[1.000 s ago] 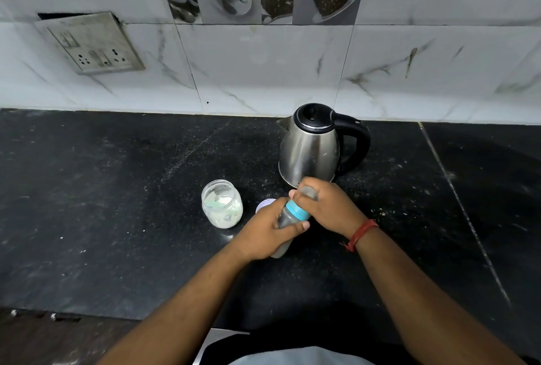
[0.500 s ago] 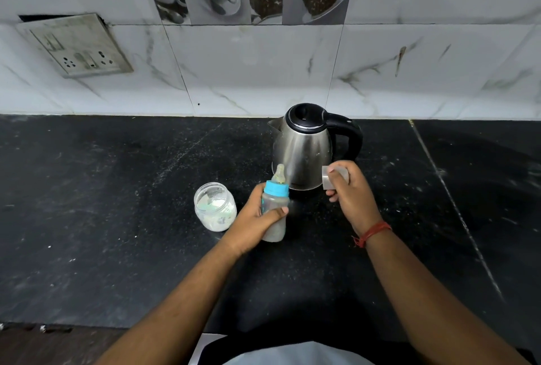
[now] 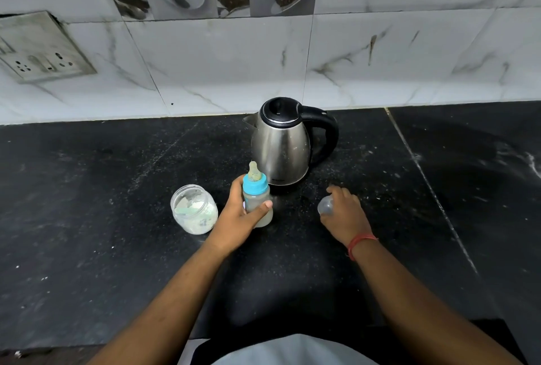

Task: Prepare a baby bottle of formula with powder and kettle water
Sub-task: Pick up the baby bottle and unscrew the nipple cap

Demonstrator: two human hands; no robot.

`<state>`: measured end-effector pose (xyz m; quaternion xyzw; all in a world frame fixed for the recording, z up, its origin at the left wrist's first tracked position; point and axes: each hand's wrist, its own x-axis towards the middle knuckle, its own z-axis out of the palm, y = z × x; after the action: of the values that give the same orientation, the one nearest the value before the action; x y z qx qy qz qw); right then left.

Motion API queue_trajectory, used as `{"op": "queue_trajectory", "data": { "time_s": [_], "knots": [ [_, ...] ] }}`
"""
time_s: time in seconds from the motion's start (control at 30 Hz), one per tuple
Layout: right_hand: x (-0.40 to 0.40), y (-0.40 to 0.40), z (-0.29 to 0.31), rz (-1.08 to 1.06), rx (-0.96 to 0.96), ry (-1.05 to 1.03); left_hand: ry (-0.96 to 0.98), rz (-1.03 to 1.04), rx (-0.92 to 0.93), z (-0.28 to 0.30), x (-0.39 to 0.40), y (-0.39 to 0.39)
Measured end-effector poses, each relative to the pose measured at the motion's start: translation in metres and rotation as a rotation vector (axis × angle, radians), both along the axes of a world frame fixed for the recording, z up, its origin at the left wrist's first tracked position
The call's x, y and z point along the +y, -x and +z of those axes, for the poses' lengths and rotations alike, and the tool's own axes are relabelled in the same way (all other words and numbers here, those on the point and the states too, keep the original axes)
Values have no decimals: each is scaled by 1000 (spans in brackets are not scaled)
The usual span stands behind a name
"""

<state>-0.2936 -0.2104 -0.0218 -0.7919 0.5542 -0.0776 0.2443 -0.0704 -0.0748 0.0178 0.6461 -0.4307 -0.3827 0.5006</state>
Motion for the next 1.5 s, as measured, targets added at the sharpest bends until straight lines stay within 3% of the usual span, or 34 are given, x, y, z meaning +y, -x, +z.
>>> {"op": "queue_trajectory", "data": {
  "time_s": [0.17,0.3,0.43,0.63,0.8,0.93,1.03,1.33,1.5],
  "knots": [
    [4,1,-4,9,35,113,8,14,-61,1,-1,3],
    [6,-16,16,43,-244,324,-11,49,-108,-3,-2,2],
    [19,-50,50,140,-594,60,1,62,-143,-5,-2,1],
    [33,-88,74,233,-633,-122,50,43,-219,9,0,4],
    [37,-95,86,129,-597,-43,105,5,-444,11,-3,4],
    [44,-100,96,34,-686,-86,131,13,-533,20,-2,9],
    [48,-103,101,34,-755,-73,133,20,-466,27,1,13],
    [42,-99,109,146,-829,-34,133,-142,-21,37,0,12],
    [30,-95,115,319,-876,-205,79,-348,181,46,3,5]
  ]
}}
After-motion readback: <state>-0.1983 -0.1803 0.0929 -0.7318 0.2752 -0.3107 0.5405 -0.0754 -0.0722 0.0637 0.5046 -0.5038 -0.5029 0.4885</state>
